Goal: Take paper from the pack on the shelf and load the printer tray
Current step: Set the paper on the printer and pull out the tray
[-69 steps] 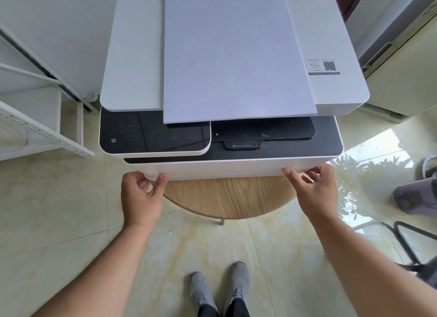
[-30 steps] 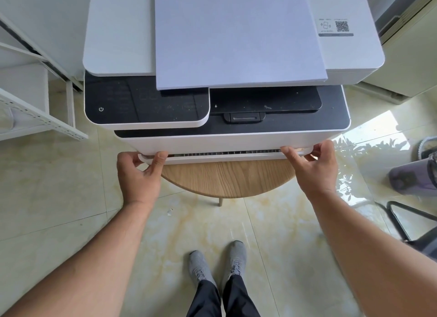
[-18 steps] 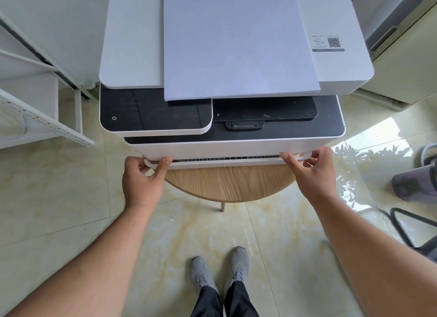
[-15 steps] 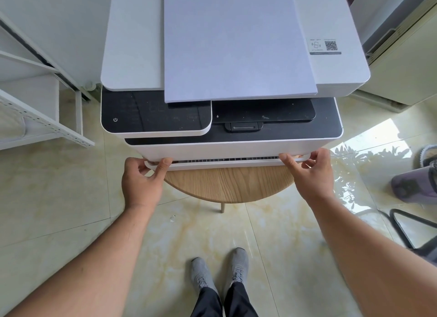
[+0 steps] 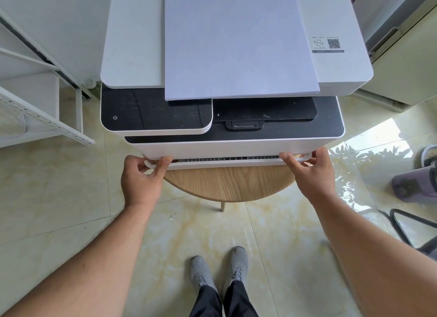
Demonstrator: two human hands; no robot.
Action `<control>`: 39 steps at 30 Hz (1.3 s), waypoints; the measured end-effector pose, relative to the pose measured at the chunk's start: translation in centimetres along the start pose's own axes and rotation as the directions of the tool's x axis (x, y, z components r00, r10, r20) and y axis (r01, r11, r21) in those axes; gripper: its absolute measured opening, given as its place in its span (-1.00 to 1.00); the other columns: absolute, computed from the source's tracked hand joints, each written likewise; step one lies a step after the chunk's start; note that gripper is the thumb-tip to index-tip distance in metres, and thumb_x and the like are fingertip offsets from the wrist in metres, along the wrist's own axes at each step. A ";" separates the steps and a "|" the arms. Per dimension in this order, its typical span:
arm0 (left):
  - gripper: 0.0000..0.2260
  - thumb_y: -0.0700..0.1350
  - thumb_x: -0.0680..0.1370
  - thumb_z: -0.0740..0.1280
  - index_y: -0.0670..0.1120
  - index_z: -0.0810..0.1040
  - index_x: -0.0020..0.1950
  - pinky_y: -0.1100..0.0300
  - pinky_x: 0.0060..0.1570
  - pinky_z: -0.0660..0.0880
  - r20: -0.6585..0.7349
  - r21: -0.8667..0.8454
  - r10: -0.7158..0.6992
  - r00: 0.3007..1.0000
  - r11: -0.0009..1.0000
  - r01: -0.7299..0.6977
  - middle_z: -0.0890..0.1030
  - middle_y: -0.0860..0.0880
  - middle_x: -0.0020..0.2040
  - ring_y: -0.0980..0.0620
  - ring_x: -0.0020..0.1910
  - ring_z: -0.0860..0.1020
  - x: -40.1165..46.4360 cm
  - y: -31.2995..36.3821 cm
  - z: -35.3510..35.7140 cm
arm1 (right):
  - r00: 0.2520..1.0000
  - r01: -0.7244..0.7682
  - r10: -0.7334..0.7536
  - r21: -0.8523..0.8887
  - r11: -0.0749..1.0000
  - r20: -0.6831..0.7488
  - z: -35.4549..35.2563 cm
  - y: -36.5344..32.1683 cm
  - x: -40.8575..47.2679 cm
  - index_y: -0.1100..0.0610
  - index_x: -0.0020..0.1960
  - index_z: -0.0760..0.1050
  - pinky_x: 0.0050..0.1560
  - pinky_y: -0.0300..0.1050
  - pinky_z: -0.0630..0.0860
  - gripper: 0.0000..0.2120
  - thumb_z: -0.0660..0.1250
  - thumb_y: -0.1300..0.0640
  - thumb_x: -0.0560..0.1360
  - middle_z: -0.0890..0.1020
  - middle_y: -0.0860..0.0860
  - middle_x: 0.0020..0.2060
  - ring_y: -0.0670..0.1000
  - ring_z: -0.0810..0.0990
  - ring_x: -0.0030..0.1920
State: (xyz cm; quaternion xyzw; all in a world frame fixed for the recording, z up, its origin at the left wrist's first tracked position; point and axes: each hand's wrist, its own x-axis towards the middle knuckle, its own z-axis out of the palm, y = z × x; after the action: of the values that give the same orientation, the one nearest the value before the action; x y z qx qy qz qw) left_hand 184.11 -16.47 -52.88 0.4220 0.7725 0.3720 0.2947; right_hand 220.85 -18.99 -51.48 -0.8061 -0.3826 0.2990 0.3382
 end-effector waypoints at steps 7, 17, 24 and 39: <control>-0.60 0.18 0.47 0.49 -0.07 0.46 0.03 0.40 -0.16 0.38 0.079 0.006 0.044 0.996 0.999 -0.045 0.60 -0.02 0.03 0.02 0.04 0.57 0.0 0.2 0.1 | 1.000 0.015 -0.015 0.004 1.000 0.017 0.0 0.3 0.5 0.00 0.14 0.48 -0.12 -0.24 0.49 -0.46 0.60 -0.24 0.35 0.69 -0.08 0.02 -0.10 0.67 0.05; -0.64 0.19 0.49 0.47 -0.08 0.49 -0.09 0.21 -0.06 0.36 0.059 0.037 0.036 0.998 0.999 -0.038 0.59 0.03 -0.06 -0.01 0.03 0.53 0.0 -0.2 0.3 | 1.000 0.014 -0.014 -0.037 0.999 -0.019 0.3 0.5 0.3 -0.01 0.13 0.51 -0.12 -0.22 0.51 -0.44 0.56 -0.33 0.33 0.71 -0.13 -0.07 -0.14 0.69 -0.04; -0.62 0.18 0.48 0.49 -0.12 0.50 -0.13 0.30 -0.21 0.34 0.023 0.035 0.015 1.000 0.999 -0.016 0.57 0.04 -0.16 0.01 -0.09 0.50 -0.3 0.3 0.2 | 1.000 0.001 -0.003 -0.081 0.997 -0.026 0.2 0.4 0.3 0.04 0.07 0.51 -0.15 -0.16 0.49 -0.44 0.55 -0.35 0.33 0.68 -0.11 -0.13 -0.08 0.66 -0.09; -0.58 0.38 0.51 0.28 0.09 0.45 0.13 -0.13 0.11 0.63 0.144 -0.079 -0.322 0.936 0.939 0.335 0.55 0.11 -0.07 -0.10 -0.01 0.67 -2.9 0.3 0.4 | 0.991 -0.117 0.112 -0.071 0.991 -0.079 0.6 1.4 -1.6 0.13 0.32 0.51 0.16 0.00 0.49 -0.35 0.35 -0.37 0.51 0.58 0.01 0.21 0.07 0.56 0.18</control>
State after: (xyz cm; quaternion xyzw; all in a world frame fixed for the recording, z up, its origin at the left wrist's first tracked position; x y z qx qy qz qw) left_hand 185.96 -18.78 -52.41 0.2942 0.7914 0.3287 0.4232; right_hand 220.16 -20.75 -52.52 -0.8496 -0.3337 0.2728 0.3041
